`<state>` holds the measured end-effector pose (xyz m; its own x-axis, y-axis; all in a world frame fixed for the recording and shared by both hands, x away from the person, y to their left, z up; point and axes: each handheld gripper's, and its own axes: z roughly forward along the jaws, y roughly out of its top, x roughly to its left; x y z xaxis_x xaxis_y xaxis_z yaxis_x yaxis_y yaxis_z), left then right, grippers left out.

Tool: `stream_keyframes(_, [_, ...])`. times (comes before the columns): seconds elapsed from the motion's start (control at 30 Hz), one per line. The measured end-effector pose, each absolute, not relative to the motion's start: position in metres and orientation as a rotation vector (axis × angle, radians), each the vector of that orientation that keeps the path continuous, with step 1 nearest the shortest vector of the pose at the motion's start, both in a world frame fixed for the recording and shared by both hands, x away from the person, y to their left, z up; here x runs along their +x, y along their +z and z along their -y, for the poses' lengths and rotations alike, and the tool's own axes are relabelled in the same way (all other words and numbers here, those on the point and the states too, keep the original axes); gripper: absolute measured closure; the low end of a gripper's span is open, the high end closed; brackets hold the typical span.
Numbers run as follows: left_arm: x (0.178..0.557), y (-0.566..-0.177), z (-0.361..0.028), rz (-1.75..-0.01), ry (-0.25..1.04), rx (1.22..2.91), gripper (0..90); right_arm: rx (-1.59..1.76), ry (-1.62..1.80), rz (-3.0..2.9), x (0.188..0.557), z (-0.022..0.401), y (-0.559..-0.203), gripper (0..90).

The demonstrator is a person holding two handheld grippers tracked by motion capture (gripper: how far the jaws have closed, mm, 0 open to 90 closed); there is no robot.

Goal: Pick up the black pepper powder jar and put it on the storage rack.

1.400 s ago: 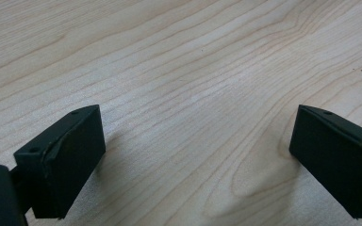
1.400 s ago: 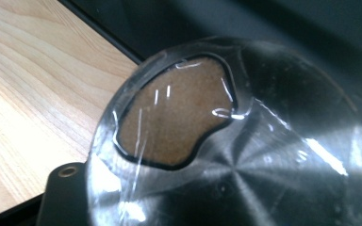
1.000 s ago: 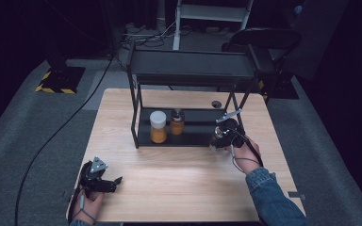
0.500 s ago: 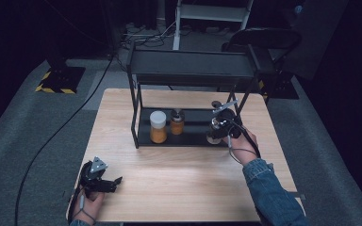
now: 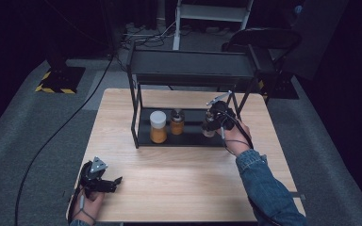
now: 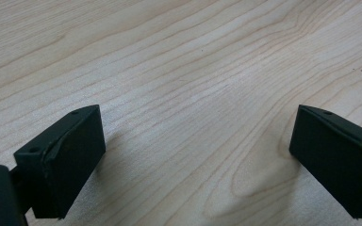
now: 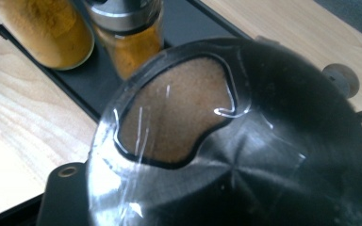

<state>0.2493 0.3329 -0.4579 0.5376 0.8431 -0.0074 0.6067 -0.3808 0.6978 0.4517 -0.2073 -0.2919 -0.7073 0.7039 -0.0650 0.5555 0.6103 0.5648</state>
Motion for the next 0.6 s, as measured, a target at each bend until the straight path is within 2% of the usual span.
stream_keyframes(0.6, [0.249,-0.458,-0.333,-1.166,0.466,2.121,4.1,1.032,0.709,-2.573,0.485,0.180,-0.302,30.7])
